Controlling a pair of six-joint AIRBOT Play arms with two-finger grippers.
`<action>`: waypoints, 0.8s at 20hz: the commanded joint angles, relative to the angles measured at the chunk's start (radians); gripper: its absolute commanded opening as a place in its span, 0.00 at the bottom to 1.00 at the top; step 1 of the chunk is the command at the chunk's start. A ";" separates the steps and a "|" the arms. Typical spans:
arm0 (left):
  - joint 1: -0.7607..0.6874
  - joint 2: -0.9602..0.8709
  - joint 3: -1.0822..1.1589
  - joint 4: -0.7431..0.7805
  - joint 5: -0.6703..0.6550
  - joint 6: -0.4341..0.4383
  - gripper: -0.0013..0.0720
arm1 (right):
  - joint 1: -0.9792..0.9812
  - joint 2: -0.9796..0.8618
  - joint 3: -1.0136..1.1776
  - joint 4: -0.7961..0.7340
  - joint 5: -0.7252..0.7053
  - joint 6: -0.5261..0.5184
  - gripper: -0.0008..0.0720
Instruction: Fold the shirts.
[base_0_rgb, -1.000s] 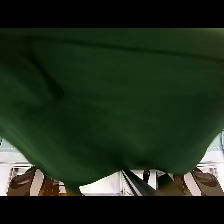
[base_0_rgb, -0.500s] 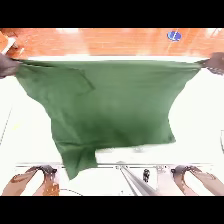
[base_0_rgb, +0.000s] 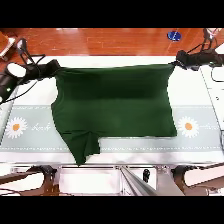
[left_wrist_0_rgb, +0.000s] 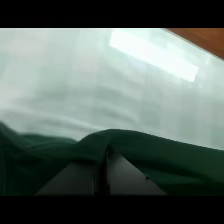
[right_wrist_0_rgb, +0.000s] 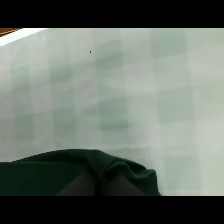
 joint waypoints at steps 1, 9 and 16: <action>-0.013 -0.080 0.011 -0.001 0.013 -0.011 0.05 | 0.000 -0.106 0.074 0.014 0.026 0.023 0.04; -0.027 -0.085 -0.013 0.214 -0.287 0.038 0.05 | -0.019 -0.111 0.057 -0.105 0.321 -0.032 0.04; -0.027 -0.085 -0.040 0.278 -0.364 0.037 0.05 | -0.006 -0.111 -0.039 -0.126 0.335 -0.034 0.04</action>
